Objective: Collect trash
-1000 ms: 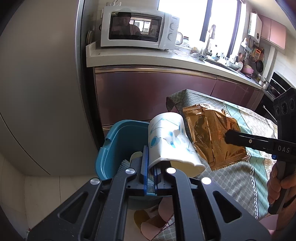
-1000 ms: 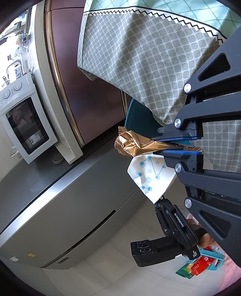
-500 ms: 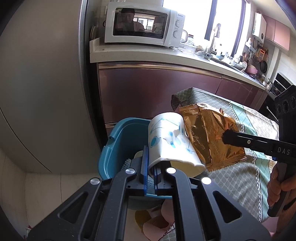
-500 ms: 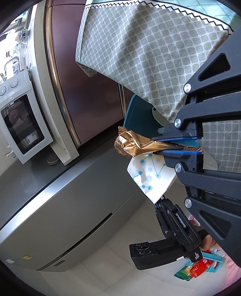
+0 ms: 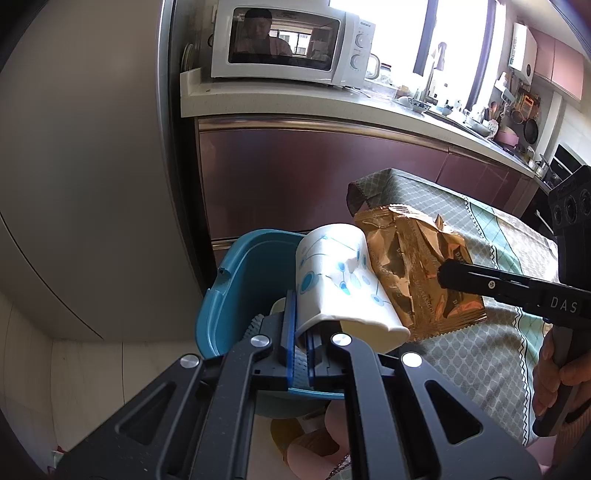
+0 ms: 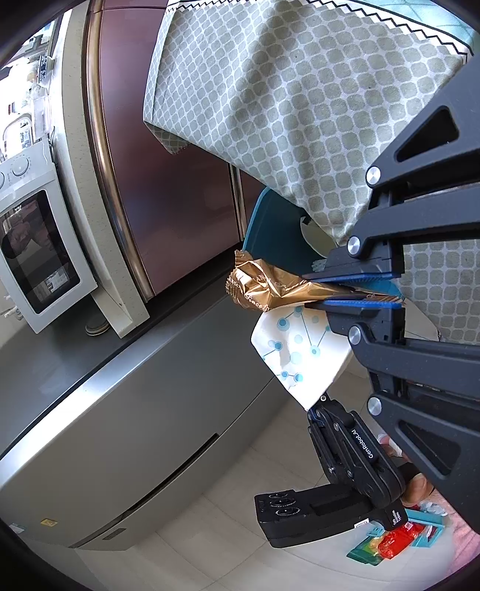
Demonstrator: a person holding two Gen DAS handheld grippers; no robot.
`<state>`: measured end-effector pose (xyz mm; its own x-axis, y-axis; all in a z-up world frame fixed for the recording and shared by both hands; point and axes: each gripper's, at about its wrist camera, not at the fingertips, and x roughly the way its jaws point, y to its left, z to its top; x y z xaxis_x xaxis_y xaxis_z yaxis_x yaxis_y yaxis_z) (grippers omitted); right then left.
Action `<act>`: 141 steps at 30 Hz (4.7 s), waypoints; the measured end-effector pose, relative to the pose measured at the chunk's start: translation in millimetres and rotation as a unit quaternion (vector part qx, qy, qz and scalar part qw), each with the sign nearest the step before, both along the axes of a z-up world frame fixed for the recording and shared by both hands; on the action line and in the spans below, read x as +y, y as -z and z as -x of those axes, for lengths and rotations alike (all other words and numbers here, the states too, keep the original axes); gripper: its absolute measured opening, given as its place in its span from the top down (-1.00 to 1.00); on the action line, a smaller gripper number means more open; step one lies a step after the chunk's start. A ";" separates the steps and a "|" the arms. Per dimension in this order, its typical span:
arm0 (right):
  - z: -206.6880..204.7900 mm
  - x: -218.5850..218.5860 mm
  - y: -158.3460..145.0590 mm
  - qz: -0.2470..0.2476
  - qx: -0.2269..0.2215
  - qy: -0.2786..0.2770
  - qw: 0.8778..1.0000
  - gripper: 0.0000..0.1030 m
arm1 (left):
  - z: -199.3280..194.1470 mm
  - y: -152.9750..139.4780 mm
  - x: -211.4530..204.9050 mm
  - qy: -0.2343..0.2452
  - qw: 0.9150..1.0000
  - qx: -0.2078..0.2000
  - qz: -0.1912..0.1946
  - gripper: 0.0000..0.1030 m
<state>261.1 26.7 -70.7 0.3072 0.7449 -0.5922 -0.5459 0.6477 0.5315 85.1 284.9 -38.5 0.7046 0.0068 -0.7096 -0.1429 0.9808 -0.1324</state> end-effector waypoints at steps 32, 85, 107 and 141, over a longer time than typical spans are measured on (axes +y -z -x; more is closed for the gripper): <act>-21.6 41.4 23.4 0.049 0.019 -0.007 0.999 0.77 | -21.9 33.7 1.0 -0.016 0.999 0.039 0.002 0.84; 128.0 -78.0 -25.0 0.066 -0.220 0.118 0.966 -0.86 | 99.4 -33.3 -97.4 -0.023 0.989 -0.143 -0.042 -0.89; 206.8 -156.8 -45.5 0.072 -0.320 0.251 0.911 -0.87 | 162.7 -60.3 -161.6 -0.013 0.971 -0.227 -0.080 -0.89; 231.7 -186.7 -50.3 0.080 -0.335 0.304 0.888 -0.87 | 167.8 -58.8 -179.9 -0.019 0.964 -0.249 -0.091 -0.89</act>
<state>29.4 -160.0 -20.4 0.9476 0.2430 -0.2076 -0.2279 0.9691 0.0942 -82.7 105.0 20.2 0.9544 0.1322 -0.2678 -0.1426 0.9896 -0.0198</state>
